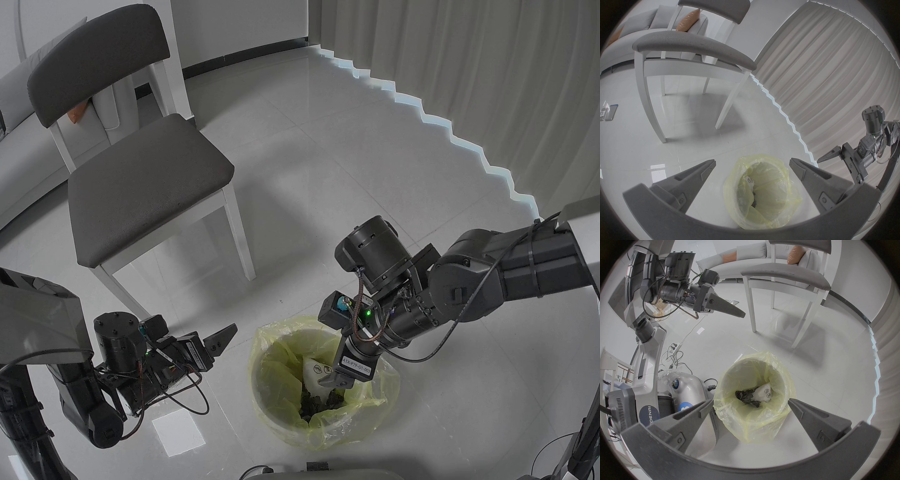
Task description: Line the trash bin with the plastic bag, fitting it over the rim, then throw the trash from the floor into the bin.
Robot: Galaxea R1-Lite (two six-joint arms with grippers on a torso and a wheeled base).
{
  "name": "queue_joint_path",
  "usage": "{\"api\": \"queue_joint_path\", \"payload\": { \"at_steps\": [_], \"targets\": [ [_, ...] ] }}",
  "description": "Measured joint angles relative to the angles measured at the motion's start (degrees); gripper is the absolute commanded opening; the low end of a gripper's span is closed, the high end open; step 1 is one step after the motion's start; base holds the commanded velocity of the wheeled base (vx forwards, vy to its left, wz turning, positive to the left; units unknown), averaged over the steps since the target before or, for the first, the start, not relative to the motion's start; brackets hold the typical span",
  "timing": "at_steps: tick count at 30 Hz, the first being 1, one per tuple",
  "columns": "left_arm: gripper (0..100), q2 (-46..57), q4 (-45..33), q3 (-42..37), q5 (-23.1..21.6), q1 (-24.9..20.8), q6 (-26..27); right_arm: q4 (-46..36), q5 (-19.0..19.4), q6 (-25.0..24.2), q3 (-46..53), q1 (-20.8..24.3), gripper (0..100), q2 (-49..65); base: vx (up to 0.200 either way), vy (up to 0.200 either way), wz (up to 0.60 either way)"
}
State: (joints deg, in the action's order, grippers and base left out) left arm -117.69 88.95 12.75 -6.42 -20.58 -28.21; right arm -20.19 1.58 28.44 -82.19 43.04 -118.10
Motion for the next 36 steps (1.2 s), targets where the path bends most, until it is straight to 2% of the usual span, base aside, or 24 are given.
{"api": "queue_joint_path", "payload": {
  "at_steps": [3,8,18,22,28,36],
  "targets": [
    [100,-0.4,0.0,-0.2,0.0,0.0,0.0,0.0,0.0,0.0,0.5,-0.7,100,0.2,0.0,0.0,0.0],
    [100,-2.3,0.0,0.2,0.0,-0.4,0.1,0.3,-0.1,-0.1,2.5,-4.6,100,0.7,0.0,0.0,0.0],
    [100,-6.3,0.0,4.4,-0.1,-0.6,0.3,0.5,1.4,0.7,6.2,-16.8,100,-0.2,0.0,0.0,0.0],
    [100,-6.5,0.0,4.7,-0.1,-0.6,0.3,0.6,2.5,2.5,8.9,-19.4,100,-1.6,0.0,0.0,0.0],
    [100,-6.8,0.0,4.5,-0.1,-0.3,0.3,3.2,2.9,3.7,11.5,-20.1,100,-4.3,0.0,0.0,0.0],
    [100,-6.9,0.0,3.4,0.0,0.0,0.1,5.9,3.1,3.7,12.6,-17.6,100,-7.7,0.0,0.0,0.0]
  ]
}}
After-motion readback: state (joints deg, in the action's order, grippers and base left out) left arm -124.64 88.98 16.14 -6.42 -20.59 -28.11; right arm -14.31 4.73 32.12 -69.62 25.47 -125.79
